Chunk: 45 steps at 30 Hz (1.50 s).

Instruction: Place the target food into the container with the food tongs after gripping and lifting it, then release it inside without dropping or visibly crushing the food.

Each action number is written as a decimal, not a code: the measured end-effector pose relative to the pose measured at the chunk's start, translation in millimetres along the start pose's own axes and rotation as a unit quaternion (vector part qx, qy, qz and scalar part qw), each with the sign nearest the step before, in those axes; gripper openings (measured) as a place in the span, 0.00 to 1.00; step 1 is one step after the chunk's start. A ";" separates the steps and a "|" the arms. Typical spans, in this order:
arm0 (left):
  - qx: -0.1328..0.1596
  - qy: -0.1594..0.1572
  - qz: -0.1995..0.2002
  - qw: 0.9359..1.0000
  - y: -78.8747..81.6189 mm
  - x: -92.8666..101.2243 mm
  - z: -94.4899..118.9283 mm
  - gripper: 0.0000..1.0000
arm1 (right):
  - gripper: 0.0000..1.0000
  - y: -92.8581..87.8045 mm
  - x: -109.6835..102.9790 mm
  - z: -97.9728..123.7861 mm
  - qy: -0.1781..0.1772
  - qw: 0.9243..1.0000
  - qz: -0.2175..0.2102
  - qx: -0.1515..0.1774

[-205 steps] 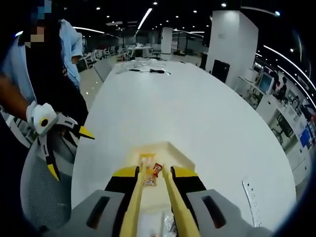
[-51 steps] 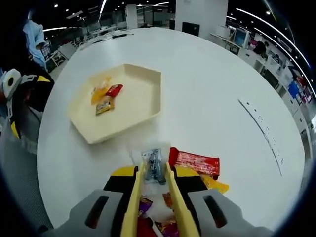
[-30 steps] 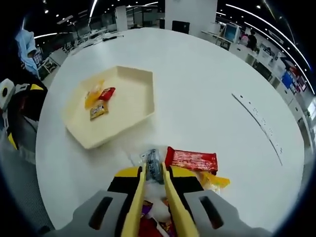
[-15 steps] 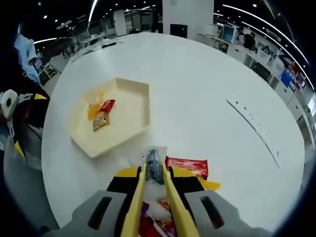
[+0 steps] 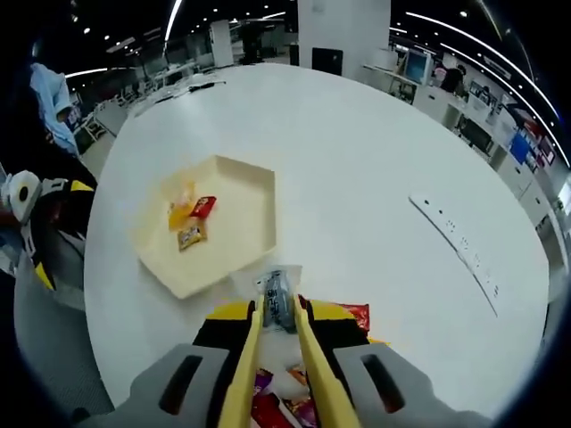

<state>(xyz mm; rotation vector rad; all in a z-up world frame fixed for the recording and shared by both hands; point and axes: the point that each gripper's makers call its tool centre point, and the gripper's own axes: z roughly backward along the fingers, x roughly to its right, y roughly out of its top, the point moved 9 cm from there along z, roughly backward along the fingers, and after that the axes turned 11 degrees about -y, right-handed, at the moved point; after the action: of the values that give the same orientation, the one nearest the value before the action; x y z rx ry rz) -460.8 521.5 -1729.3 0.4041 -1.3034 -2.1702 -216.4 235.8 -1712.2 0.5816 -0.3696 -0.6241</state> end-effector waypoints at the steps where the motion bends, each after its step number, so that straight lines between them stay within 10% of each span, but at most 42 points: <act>1: -0.001 0.000 0.001 1.000 -0.3 -0.2 0.0 0.99 | 0.21 3.7 -0.9 -0.4 0.002 1.000 0.002 0.003; 45: 0.005 0.008 -0.002 1.000 0.7 -2.2 1.6 0.99 | 0.25 100.2 -74.4 -17.4 0.073 0.992 0.087 0.053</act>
<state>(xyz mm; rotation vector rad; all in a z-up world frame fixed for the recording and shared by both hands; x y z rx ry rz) -459.7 523.8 -1728.0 0.4276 -1.3052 -2.1597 -220.3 356.4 -1676.0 0.6841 -0.3120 -0.3936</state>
